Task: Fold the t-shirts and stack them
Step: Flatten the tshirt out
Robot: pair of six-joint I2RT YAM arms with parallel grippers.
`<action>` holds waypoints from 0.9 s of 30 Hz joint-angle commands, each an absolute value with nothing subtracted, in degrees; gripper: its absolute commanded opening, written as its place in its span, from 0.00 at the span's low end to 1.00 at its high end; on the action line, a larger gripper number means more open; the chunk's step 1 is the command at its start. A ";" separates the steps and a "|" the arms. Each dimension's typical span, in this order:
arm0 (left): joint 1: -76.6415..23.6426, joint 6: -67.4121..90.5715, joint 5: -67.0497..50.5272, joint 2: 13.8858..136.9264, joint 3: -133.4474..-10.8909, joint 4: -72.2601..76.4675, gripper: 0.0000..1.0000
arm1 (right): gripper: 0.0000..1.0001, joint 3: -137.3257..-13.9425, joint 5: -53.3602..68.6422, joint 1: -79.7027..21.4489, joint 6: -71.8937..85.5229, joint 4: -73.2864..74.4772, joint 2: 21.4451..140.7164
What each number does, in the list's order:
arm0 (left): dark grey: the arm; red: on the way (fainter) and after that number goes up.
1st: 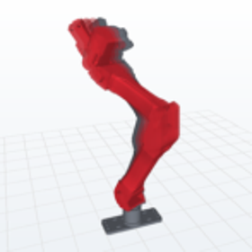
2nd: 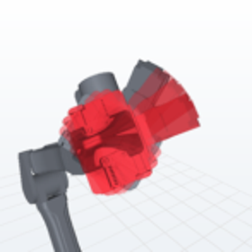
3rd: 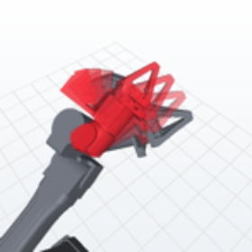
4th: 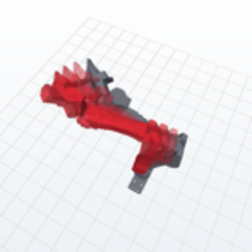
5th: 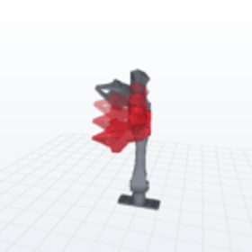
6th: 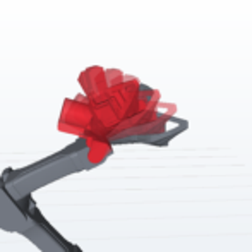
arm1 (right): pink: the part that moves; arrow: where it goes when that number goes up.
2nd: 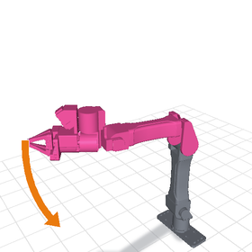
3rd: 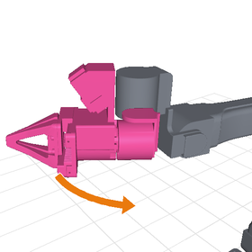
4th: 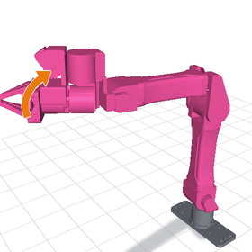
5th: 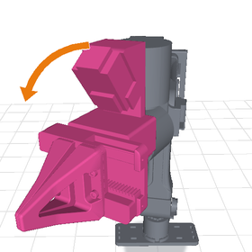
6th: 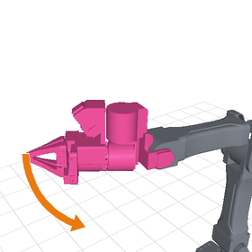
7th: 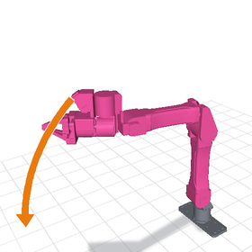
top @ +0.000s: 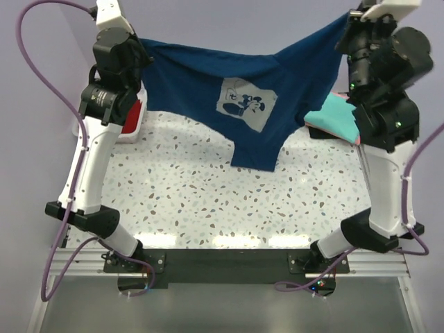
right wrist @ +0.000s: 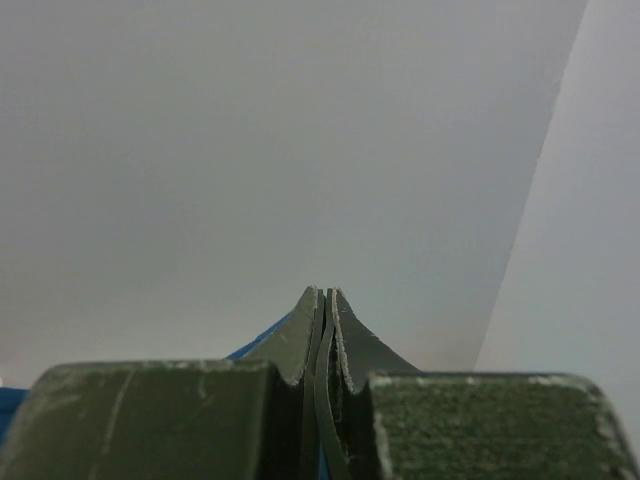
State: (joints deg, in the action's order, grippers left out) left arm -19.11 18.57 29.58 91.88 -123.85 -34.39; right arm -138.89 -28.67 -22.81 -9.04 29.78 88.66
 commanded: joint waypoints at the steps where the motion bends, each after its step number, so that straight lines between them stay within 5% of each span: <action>1: -18.63 17.14 30.15 84.74 -121.75 -29.97 0.00 | 0.00 -136.77 -26.72 -22.76 -10.28 25.92 79.48; 14: -18.63 17.84 28.83 70.23 -117.15 -33.13 0.00 | 0.00 -134.21 -18.73 -22.85 -8.44 26.81 67.94; 27: -18.63 16.87 28.30 80.59 -121.30 -32.35 0.00 | 0.00 -134.58 -20.47 -22.76 -10.02 22.24 77.86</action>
